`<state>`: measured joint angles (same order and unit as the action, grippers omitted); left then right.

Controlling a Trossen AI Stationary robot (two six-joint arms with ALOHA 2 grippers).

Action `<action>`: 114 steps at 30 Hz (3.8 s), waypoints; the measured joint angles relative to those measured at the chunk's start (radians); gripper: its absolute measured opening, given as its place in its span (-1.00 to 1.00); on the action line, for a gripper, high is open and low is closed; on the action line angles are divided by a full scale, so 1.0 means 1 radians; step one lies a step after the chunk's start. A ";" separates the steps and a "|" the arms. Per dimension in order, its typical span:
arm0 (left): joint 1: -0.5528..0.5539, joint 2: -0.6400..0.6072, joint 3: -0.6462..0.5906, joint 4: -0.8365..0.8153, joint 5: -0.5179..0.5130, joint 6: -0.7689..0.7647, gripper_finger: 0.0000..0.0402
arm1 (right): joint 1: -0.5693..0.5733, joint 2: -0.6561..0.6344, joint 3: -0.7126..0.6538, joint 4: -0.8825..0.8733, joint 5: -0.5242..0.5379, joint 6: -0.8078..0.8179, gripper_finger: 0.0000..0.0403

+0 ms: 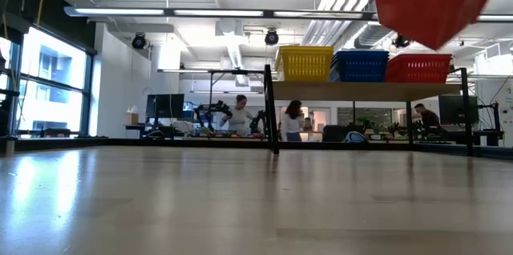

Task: Stack baskets on shelf by color
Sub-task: Stack the red bin on top of the other red bins on the shelf

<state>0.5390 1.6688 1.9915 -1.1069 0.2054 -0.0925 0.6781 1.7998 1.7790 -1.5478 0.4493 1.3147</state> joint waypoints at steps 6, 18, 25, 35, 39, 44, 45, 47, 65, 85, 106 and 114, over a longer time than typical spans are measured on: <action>0.026 0.001 0.000 0.000 -0.001 0.000 -0.42 | -0.057 -0.163 -0.090 -0.023 0.073 -0.111 -1.00; 0.038 0.001 0.000 0.000 -0.003 0.000 -0.42 | -0.297 -0.513 -0.292 -0.024 0.100 -0.503 -1.00; 0.038 0.001 0.000 0.002 -0.003 0.000 -0.42 | -0.509 -0.649 -0.298 -0.024 0.130 -0.833 -1.00; 0.038 0.001 0.000 0.005 -0.005 0.000 -0.42 | -0.852 -0.703 -0.299 -0.023 0.044 -1.397 -1.00; 0.038 0.001 0.000 0.005 -0.008 0.000 -0.42 | -0.987 -0.700 -0.299 -0.023 0.009 -1.636 -1.00; 0.038 0.001 0.000 0.005 -0.008 0.000 -0.42 | -1.142 -0.700 -0.299 -0.023 -0.015 -1.848 -1.00; 0.038 0.001 0.000 0.005 -0.008 0.000 -0.42 | -1.171 -0.697 -0.299 -0.024 -0.031 -1.889 -1.00; 0.038 0.001 0.000 0.005 -0.008 0.000 -0.42 | -1.220 -0.686 -0.299 -0.024 -0.058 -1.961 -1.00; 0.038 0.001 0.000 0.005 -0.008 -0.008 -0.42 | -1.451 -0.533 -0.299 -0.023 -0.124 -2.122 -1.00; 0.038 0.001 0.000 0.005 -0.008 -0.008 -0.42 | -1.383 -0.599 -0.299 -0.024 -0.104 -2.029 -1.00; 0.037 0.001 0.000 0.005 -0.008 -0.008 -0.42 | -1.416 -0.617 -0.426 -0.026 -0.083 -2.056 -1.00; 0.037 0.001 0.000 0.005 -0.008 -0.008 -0.42 | -1.402 -0.617 -0.400 -0.023 -0.090 -2.049 -1.00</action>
<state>0.5762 1.6699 1.9915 -1.1023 0.1978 -0.1009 -0.7240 1.1824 1.3794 -1.5705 0.3597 -0.7338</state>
